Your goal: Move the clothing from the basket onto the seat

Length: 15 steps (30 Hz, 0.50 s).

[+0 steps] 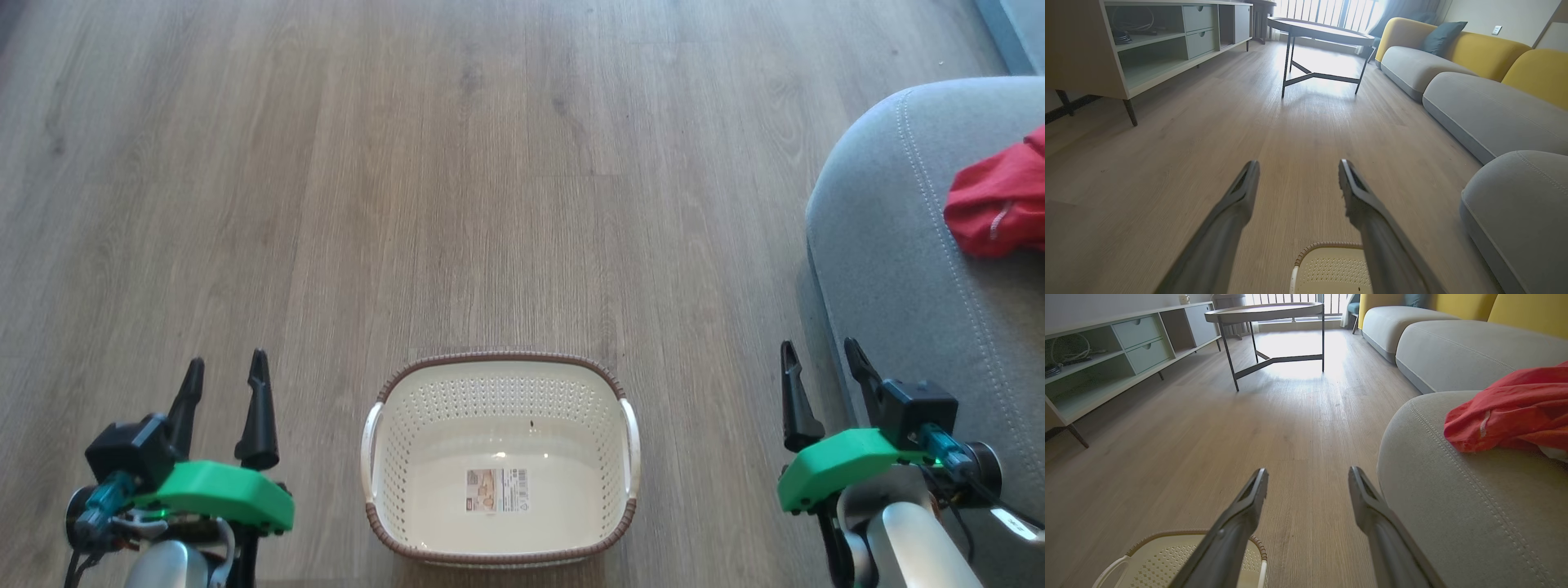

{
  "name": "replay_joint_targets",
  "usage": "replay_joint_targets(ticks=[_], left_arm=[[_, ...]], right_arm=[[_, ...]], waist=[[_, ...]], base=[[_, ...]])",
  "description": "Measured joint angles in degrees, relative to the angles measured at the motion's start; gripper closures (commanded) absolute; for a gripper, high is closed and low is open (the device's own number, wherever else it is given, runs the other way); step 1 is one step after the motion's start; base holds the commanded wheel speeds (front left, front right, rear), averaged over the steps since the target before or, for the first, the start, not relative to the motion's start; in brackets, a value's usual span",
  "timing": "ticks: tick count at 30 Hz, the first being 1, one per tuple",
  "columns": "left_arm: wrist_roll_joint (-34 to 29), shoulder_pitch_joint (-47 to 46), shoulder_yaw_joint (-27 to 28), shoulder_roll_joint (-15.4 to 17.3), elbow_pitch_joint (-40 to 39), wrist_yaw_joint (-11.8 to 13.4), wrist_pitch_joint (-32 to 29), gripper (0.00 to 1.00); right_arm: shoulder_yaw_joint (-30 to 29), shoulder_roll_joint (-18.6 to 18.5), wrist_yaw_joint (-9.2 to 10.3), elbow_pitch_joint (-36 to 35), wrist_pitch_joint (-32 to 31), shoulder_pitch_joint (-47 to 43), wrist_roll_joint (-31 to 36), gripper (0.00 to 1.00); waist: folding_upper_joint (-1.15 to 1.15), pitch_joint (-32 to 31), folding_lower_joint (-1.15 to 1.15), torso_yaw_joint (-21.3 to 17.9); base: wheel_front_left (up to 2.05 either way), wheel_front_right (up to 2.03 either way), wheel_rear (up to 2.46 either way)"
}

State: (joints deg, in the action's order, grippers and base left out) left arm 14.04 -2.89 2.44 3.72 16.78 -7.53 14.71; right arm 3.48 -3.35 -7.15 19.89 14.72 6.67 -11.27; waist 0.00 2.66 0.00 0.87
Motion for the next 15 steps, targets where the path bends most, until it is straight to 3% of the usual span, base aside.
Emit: replay_joint_targets(ticks=[8, 9, 15], left_arm=[[-0.4, 0.5, -0.2, 0.0, 0.0, 0.0, 0.0, 0.0], [-0.4, 0.5, -0.3, 0.0, 0.0, 0.0, 0.0, 1.0], [0.1, 3.2, -0.3, -0.8, 4.8, 0.0, -0.4, 1.0]], right_arm=[[0.0, 0.0, 0.0, 0.0, 0.0, 0.0, 0.0, 0.0], [-0.1, 0.0, 0.0, 0.0, 0.0, 0.0, 0.0, 1.0], [0.3, 0.0, 0.0, 4.6, -0.1, -2.4, -0.4, 1.0]], waist=[[0.0, 0.4, 0.0, -0.1], [0.0, 0.4, 0.0, -0.1], [0.0, 0.3, 0.0, -0.1]], base=[[0.0, 0.0, 0.0], [0.0, 0.0, 0.0], [0.0, 0.0, 0.0]])
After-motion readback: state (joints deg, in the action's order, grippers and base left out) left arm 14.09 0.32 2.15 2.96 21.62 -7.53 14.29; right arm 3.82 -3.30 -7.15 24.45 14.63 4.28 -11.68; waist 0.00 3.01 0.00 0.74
